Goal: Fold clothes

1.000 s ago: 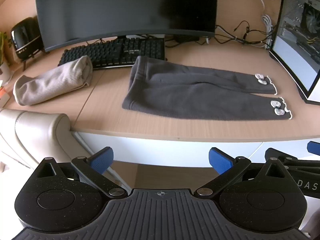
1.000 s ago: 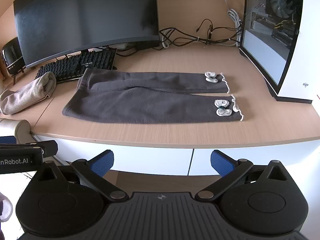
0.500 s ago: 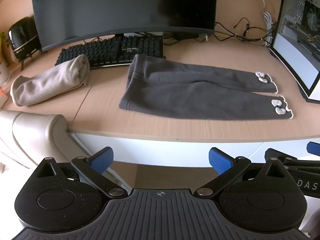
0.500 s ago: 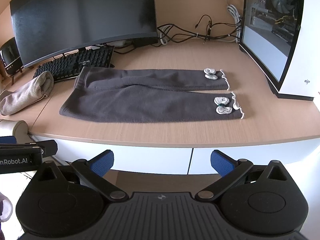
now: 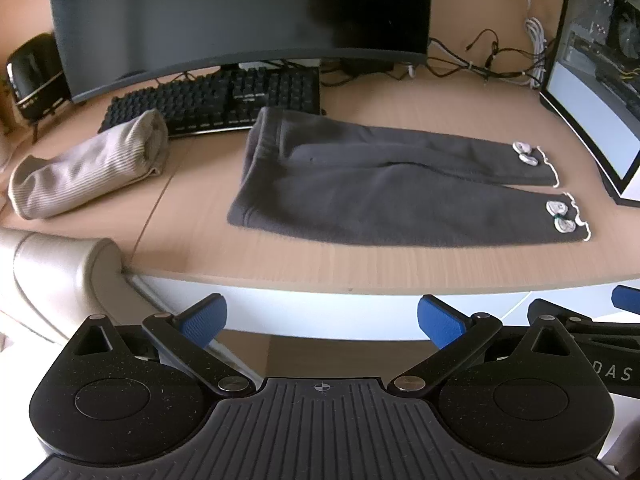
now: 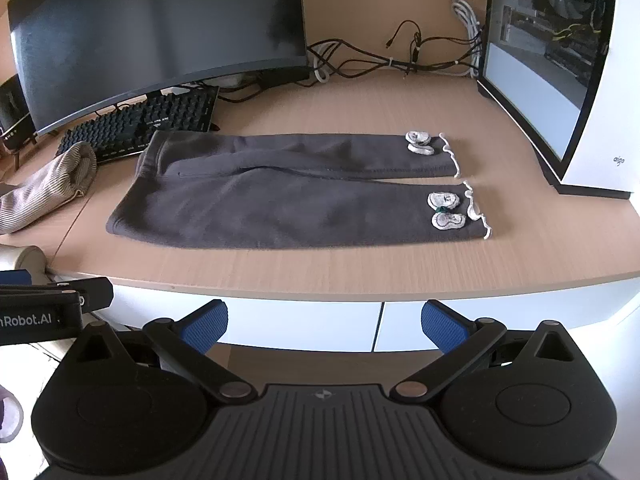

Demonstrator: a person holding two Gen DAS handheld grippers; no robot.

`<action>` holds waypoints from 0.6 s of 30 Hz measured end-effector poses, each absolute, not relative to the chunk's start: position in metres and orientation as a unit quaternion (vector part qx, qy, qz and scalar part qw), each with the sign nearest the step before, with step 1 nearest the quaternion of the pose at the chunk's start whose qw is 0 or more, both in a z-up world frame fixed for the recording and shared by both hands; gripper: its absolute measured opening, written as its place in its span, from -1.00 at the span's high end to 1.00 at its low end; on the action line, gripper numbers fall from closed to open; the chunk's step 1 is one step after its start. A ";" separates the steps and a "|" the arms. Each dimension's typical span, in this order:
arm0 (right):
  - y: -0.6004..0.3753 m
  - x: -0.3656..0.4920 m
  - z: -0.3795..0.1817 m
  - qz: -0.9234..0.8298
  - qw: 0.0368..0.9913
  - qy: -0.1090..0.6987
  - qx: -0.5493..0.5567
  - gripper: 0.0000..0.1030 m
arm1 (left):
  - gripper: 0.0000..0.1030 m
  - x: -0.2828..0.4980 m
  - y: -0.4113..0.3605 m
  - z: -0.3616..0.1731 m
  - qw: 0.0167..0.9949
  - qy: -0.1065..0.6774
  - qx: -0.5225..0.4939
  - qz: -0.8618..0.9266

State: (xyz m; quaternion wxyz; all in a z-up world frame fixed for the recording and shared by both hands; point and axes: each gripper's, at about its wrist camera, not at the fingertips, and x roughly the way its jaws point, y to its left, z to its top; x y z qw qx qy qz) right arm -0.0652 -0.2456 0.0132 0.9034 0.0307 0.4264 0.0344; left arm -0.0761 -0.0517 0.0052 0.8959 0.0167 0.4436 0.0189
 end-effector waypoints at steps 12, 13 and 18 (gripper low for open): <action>-0.246 -0.035 0.000 0.023 0.890 0.454 0.032 -1.00 | -1.00 -0.039 -0.050 -0.011 0.881 0.472 0.016 0.001; -0.244 -0.031 -0.002 0.022 0.888 0.458 0.031 -1.00 | -1.00 -0.035 -0.049 -0.014 0.879 0.477 0.015 -0.001; -0.238 -0.016 -0.009 0.017 0.881 0.472 0.031 -1.00 | -1.00 -0.017 -0.044 -0.023 0.870 0.493 0.012 -0.011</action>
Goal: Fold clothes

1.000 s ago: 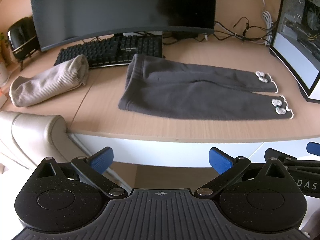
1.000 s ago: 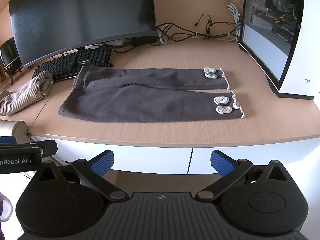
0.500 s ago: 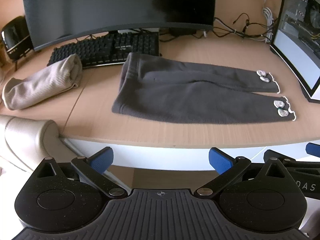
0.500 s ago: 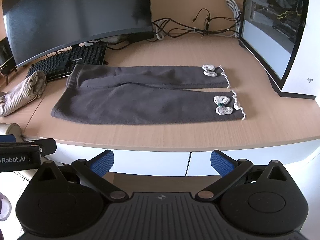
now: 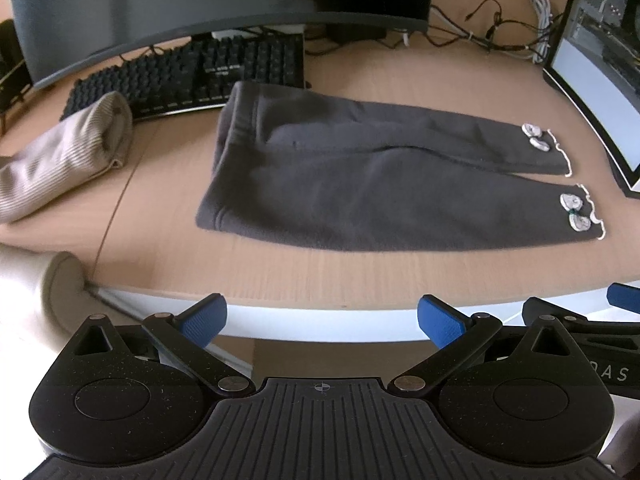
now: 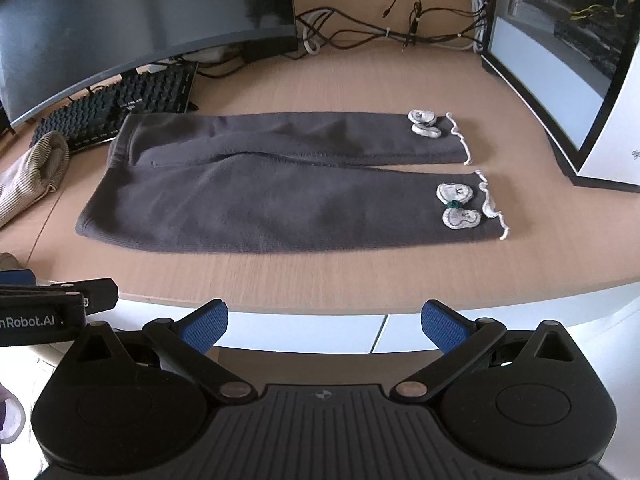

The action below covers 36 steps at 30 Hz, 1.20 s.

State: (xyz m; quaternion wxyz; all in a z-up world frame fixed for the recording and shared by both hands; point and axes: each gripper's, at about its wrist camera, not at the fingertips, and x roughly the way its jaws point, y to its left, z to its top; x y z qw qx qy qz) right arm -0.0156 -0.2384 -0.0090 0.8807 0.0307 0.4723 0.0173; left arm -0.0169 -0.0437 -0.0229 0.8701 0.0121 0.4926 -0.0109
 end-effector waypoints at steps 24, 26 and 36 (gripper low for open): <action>-0.199 0.017 0.000 -0.093 0.895 0.421 0.113 -1.00 | -1.00 0.073 0.029 -0.054 0.857 0.500 0.012 -0.123; -0.200 0.015 0.006 -0.078 0.912 0.387 0.114 -1.00 | -1.00 0.080 0.031 -0.054 0.861 0.494 0.000 -0.123; -0.220 0.078 -0.005 0.028 0.908 0.409 0.088 -1.00 | -1.00 0.107 0.013 -0.068 0.861 0.500 -0.049 -0.080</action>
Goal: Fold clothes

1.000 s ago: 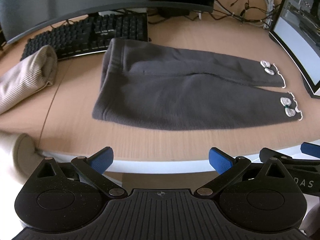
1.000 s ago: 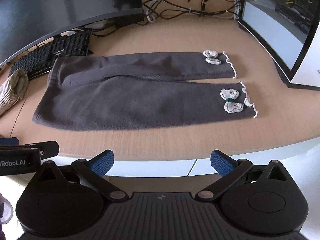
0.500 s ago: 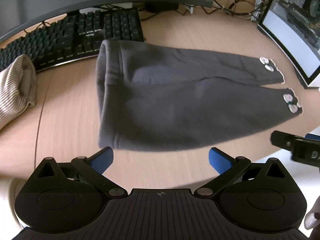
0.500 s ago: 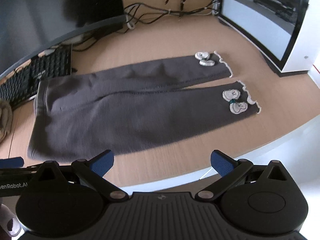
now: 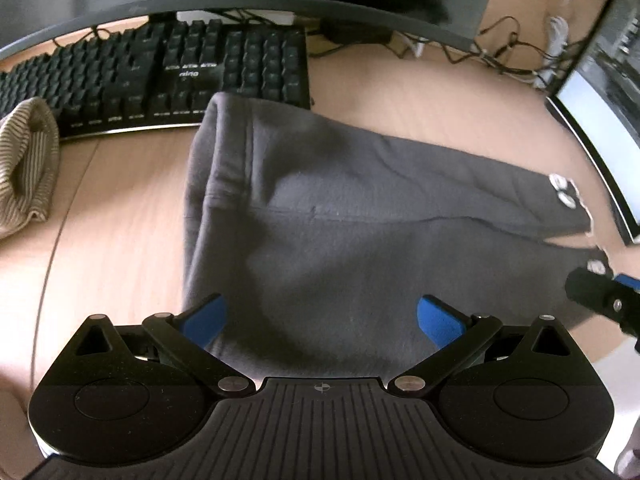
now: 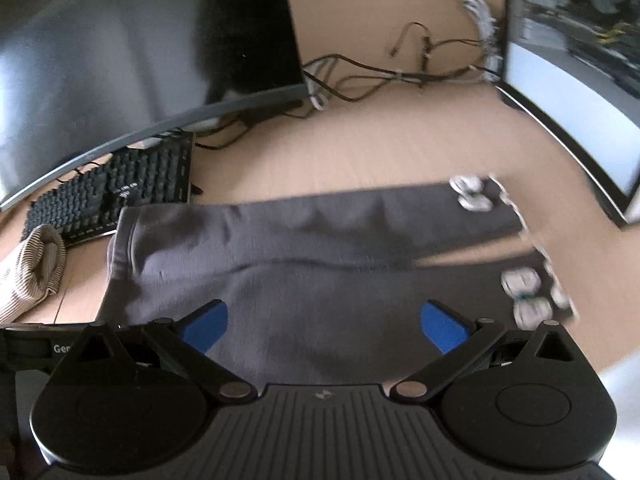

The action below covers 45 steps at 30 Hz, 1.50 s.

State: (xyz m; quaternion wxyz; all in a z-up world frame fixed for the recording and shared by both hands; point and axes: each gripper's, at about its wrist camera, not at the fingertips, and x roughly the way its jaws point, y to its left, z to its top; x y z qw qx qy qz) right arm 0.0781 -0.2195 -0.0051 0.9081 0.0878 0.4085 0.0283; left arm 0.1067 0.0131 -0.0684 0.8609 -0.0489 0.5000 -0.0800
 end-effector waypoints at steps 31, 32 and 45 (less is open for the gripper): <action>-0.270 0.190 -0.074 0.154 0.869 0.469 -0.025 -1.00 | -1.00 0.135 0.019 -0.085 0.833 0.530 -0.156 -0.012; -0.268 0.190 -0.075 0.149 0.871 0.467 -0.029 -1.00 | -1.00 0.136 0.022 -0.085 0.833 0.529 -0.160 -0.019; -0.269 0.203 -0.078 0.122 0.880 0.454 -0.062 -0.99 | -1.00 0.137 0.034 -0.082 0.828 0.526 -0.192 -0.025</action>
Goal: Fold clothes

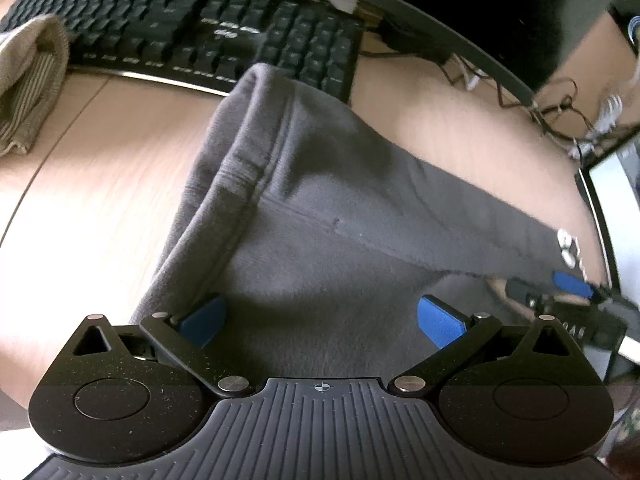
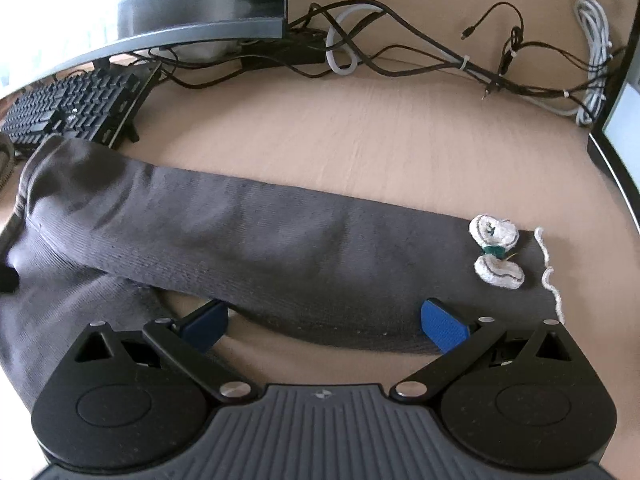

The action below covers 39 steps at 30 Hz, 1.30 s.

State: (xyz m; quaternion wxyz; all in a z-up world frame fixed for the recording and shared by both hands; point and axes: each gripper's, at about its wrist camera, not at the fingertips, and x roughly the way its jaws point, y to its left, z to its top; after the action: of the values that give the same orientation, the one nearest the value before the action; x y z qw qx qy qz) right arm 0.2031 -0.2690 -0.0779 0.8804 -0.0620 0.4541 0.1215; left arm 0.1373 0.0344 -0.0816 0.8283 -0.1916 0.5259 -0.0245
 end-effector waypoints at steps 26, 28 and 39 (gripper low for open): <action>-0.134 0.247 -0.050 0.409 0.823 0.350 -0.184 -0.10 | -1.00 0.058 0.119 -0.035 0.844 0.460 -0.222 0.165; -0.127 0.260 -0.059 0.403 0.823 0.352 -0.190 -0.10 | -1.00 0.052 0.118 -0.036 0.841 0.462 -0.226 0.167; -0.125 0.267 -0.053 0.415 0.811 0.393 -0.122 0.86 | -1.00 0.050 0.120 -0.036 0.840 0.468 -0.227 0.155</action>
State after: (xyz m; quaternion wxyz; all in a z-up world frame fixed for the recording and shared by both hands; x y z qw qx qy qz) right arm 0.2670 -0.1254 -0.0529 0.8115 -0.1220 0.3929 0.4150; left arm 0.0499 0.1200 -0.0360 0.8396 -0.2272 0.4684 0.1550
